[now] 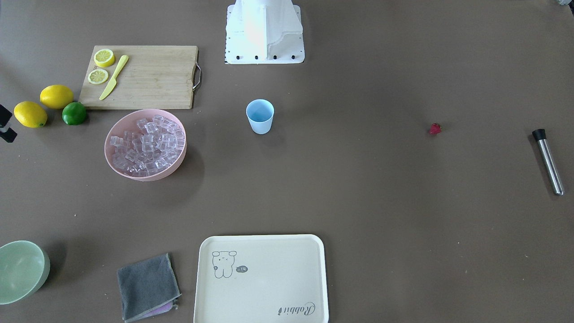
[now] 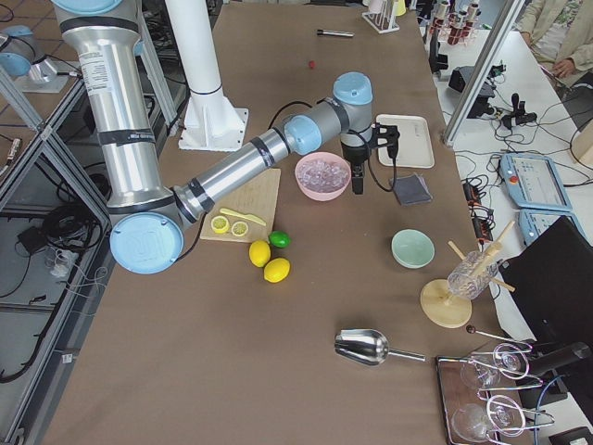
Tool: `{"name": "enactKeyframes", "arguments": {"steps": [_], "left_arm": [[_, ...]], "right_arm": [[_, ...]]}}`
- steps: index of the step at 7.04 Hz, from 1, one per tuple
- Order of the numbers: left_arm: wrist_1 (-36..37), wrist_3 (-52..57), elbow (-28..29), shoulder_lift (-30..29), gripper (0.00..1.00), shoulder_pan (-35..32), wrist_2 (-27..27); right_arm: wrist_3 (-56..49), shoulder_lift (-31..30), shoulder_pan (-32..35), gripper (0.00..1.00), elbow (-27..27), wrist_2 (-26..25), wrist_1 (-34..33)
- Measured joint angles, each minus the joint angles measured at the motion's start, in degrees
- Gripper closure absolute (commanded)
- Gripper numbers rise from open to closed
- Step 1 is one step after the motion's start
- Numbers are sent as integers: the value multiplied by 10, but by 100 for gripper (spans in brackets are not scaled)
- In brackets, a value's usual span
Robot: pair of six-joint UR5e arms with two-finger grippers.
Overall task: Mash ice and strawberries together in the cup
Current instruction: 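Move the right gripper over the pink bowl of ice cubes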
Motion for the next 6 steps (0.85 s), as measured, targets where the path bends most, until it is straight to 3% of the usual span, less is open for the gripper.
{"name": "enactKeyframes", "arguments": {"steps": [2,6], "left_arm": [[0,-1,4,-7,2,2,0],[0,0,26,-32,2,3,1]], "right_arm": [[117,27,-106,2,12,-80,0],[238,53,-251,20,13,-176,1]]}}
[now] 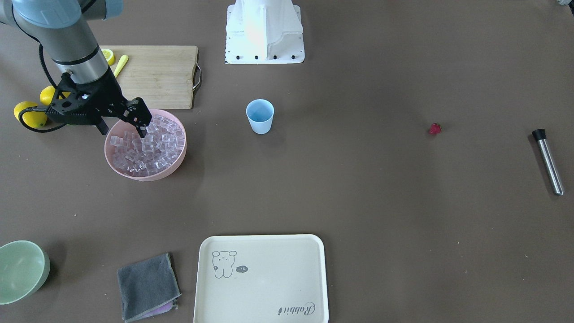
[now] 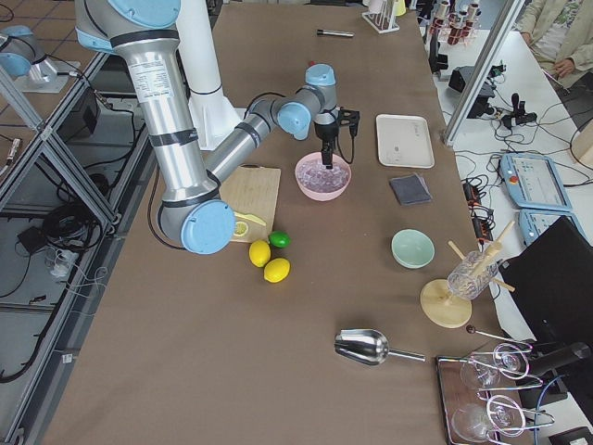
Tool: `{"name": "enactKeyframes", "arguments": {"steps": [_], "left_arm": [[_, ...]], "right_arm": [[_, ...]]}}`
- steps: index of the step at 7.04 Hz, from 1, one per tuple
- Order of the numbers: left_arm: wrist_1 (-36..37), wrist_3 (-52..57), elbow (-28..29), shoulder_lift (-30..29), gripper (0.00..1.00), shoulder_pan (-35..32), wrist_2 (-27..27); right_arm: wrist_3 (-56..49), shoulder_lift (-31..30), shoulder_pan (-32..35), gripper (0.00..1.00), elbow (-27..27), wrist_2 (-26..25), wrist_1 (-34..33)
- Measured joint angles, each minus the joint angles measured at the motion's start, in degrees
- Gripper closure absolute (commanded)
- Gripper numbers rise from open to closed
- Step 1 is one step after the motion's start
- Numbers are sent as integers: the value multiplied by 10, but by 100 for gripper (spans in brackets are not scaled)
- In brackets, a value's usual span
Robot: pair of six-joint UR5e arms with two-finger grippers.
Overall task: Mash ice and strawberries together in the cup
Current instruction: 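Move the right gripper over the pink bowl of ice cubes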
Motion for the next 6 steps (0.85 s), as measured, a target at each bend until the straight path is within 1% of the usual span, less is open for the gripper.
{"name": "enactKeyframes", "arguments": {"steps": [2,3,6], "left_arm": [[-1,1,1,-1,2,0,0],[-1,1,1,-1,2,-1,0],[-2,2,1,0,2,-1,0]], "right_arm": [[24,4,-35,21,-5,-28,-1],[27,3,-43,24,-8,-35,-1],[25,-1,-53,25,-32,-39,0]]}}
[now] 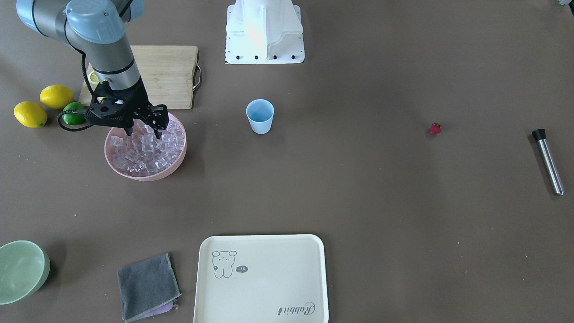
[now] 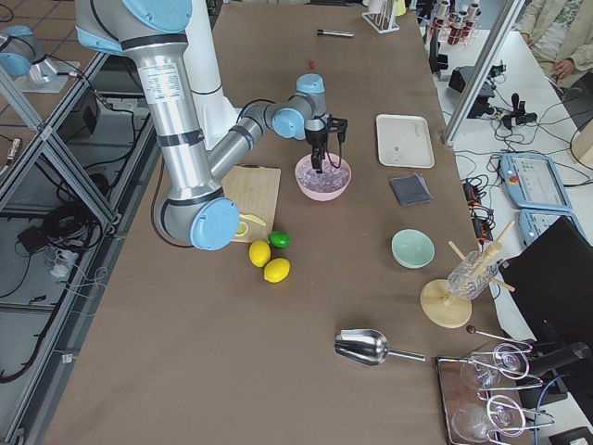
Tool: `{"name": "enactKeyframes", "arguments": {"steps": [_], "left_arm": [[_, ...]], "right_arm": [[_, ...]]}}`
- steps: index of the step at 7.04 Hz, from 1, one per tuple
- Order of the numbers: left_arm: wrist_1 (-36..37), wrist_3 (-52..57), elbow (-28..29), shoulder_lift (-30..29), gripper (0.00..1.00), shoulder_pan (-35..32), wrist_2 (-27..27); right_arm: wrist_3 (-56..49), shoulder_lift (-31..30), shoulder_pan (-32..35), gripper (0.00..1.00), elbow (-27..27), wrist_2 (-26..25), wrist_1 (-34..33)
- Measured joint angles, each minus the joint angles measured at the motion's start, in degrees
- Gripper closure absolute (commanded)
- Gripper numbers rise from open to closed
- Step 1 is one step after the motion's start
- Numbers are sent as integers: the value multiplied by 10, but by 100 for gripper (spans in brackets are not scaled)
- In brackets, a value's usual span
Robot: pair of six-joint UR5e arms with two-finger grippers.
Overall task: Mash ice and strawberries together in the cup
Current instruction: 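Move the right gripper over the pink bowl of ice cubes, then lower the right gripper into the bowl and grasp an ice cube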
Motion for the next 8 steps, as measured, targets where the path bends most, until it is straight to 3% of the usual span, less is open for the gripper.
{"name": "enactKeyframes", "arguments": {"steps": [8], "left_arm": [[-18,0,11,5,2,1,0]], "right_arm": [[-8,1,-21,33,-39,-27,1]]}}
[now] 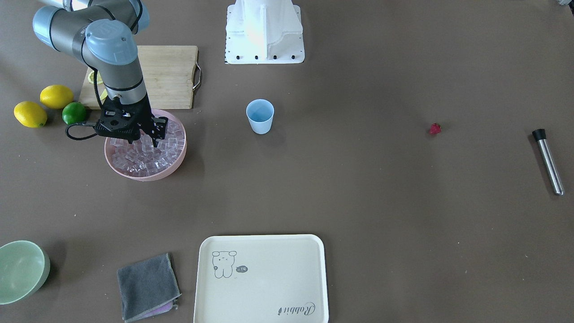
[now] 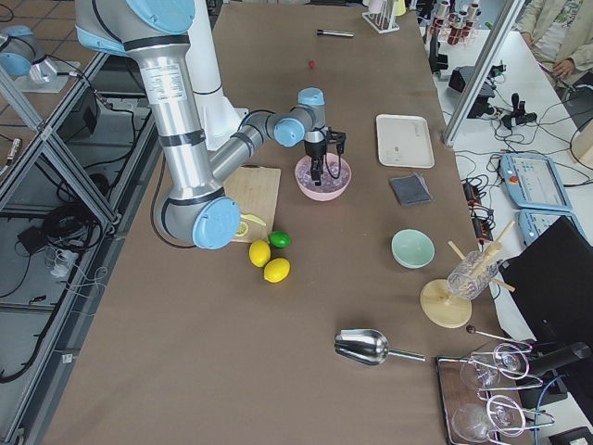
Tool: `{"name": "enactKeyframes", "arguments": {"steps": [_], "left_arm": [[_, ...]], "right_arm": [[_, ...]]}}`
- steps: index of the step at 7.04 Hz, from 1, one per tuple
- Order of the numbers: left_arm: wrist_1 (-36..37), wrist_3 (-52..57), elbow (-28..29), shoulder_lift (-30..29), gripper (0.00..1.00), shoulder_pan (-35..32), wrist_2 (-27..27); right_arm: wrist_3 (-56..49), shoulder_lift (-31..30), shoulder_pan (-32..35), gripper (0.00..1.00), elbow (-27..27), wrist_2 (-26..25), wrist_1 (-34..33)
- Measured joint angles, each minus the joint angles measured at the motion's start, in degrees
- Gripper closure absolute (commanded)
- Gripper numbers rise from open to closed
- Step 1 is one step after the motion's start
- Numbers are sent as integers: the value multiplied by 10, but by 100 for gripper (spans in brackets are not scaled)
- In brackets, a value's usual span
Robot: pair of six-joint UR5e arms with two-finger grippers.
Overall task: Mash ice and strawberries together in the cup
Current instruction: 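Lower the right gripper into the bowl and grasp an ice cube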
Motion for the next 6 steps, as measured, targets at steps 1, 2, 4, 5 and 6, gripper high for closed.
{"name": "enactKeyframes", "arguments": {"steps": [1,2,4,5,6], "left_arm": [[0,0,2,1,2,0,0],[0,0,3,2,2,0,0],[-1,0,3,2,2,-1,0],[-1,0,3,2,2,-1,0],[-1,0,3,2,2,0,0]], "right_arm": [[1,0,-2,36,0,-1,0],[2,-1,-5,40,0,-3,0],[5,-1,-9,69,-3,-7,0],[6,-1,-10,96,-4,-7,1],[7,-1,-10,100,-5,-7,1]]}}
